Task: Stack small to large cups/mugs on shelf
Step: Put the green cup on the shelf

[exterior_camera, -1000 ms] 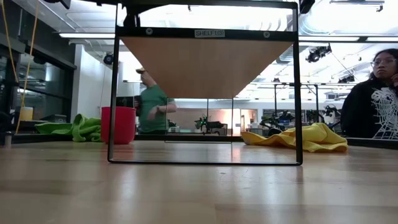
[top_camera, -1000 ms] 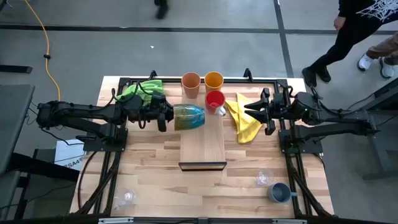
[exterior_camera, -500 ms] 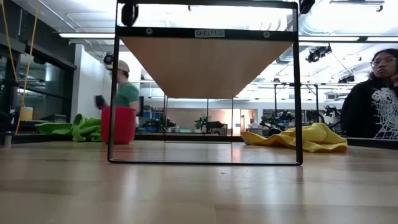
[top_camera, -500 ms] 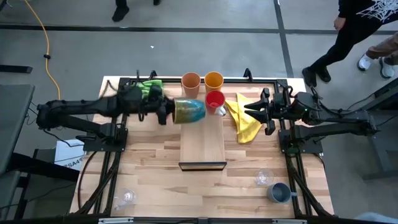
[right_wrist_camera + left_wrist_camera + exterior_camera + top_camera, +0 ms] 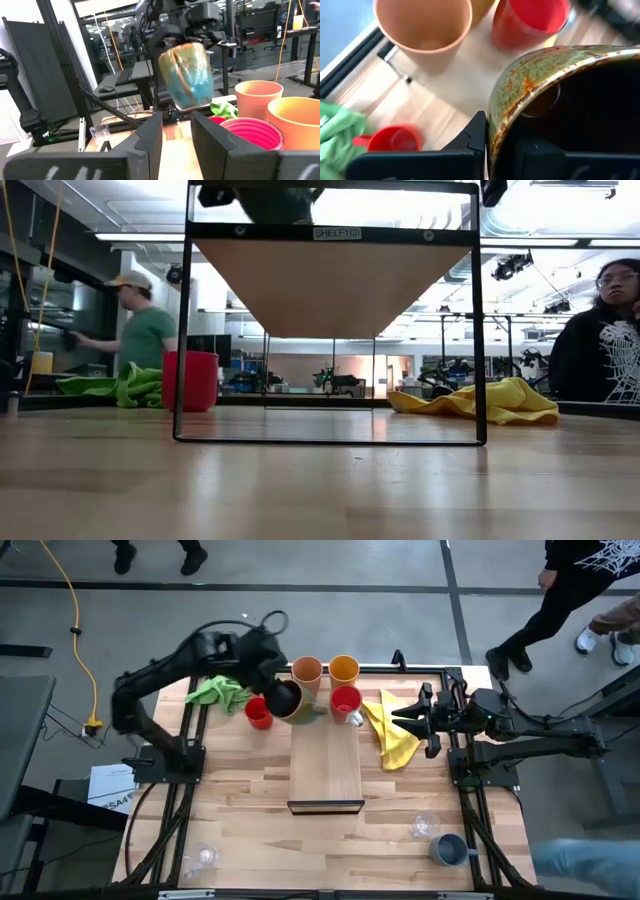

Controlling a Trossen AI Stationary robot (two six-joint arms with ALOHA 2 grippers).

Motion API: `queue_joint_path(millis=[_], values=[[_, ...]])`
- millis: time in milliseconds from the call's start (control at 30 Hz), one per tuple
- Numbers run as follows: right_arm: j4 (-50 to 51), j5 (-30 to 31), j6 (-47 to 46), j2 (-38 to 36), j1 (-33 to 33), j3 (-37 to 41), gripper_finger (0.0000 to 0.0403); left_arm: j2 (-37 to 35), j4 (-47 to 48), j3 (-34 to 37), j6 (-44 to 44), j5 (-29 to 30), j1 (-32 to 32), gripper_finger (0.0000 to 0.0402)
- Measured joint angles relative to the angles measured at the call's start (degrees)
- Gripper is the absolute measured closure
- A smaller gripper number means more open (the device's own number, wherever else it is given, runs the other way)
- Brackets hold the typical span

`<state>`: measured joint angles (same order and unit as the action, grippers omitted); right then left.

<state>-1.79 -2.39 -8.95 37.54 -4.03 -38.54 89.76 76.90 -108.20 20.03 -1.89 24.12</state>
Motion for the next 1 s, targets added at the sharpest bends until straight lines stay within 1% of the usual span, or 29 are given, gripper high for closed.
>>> queue_joint_path(millis=[100, 200, 267, 400, 533, 633, 1000], values=[[0.0, 0.0, 0.0, 0.0, 0.0, 0.0, 0.0308, 6.2, 5.6, -6.6, -1.7, 0.0, -0.1, 0.0379], [0.1, 0.0, 0.0, 0.0, 0.0, 0.0, 0.0308, 10.2, 6.7, -10.6, -2.0, -0.6, -0.2, 0.0379], [0.1, 0.0, 0.0, 0.0, 0.0, 0.0, 0.0308, 12.0, 7.0, -11.9, -2.0, -0.9, -0.1, 0.0379], [0.3, 0.0, -0.1, 0.0, 0.0, 0.0, 0.0308, 15.1, 9.3, -12.0, -2.1, 0.6, -0.1, 0.0379], [0.4, 0.2, 0.0, 0.0, 0.0, 0.0, 0.0308, 16.6, 12.2, -12.0, -2.2, 4.6, -0.1, 0.0379], [0.4, 0.3, 0.0, 0.0, 0.0, 0.0, 0.0308, 17.4, 12.1, -12.0, -1.9, 7.4, -0.1, 0.0379], [0.5, 0.7, 0.0, 0.0, 0.0, 0.0, 0.0308, 17.3, 11.6, -12.0, -2.9, 7.7, -0.2, 0.0379]])
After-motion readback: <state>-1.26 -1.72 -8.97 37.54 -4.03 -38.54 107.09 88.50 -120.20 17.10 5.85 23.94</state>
